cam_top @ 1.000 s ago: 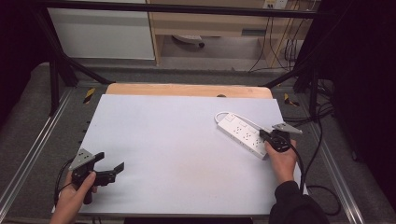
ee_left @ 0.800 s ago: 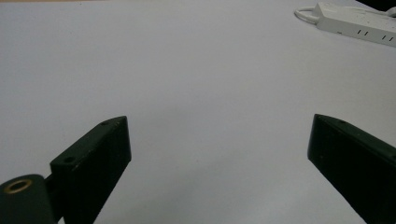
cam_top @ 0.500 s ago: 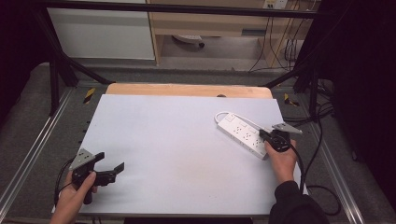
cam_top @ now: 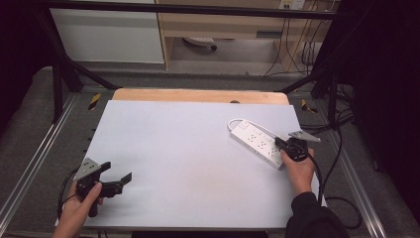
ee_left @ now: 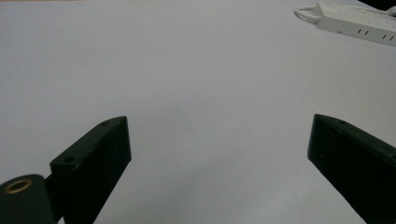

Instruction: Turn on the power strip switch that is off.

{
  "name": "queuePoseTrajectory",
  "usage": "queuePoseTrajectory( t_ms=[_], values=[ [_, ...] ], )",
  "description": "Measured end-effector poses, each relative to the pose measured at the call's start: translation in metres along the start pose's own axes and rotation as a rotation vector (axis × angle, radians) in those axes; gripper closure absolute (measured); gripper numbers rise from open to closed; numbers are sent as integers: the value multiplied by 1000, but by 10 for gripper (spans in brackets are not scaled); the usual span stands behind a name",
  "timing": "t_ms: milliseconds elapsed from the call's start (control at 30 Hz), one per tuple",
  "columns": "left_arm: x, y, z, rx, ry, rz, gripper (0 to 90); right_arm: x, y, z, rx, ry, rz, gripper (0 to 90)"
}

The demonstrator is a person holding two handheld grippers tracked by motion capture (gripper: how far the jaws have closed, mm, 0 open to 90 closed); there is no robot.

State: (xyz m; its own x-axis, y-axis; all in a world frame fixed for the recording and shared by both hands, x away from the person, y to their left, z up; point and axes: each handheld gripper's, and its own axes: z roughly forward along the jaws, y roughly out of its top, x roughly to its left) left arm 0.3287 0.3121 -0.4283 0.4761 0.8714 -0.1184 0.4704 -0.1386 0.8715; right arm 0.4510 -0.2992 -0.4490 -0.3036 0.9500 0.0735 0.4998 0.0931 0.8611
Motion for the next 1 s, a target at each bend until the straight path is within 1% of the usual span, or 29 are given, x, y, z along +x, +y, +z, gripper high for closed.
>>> queuePoseTrajectory(
  t_ms=[667,733,767,1000],
  values=[
    [0,0,0,3,0,1,61,0,0,1,-1,-3,-4,900],
    [0,0,0,4,0,2,62,0,0,1,0,-4,-5,900],
    [0,0,0,4,0,2,61,1,-1,2,10,-4,-7,900],
    [0,0,0,3,0,1,61,1,-1,3,9,-4,-8,900]
  ],
)
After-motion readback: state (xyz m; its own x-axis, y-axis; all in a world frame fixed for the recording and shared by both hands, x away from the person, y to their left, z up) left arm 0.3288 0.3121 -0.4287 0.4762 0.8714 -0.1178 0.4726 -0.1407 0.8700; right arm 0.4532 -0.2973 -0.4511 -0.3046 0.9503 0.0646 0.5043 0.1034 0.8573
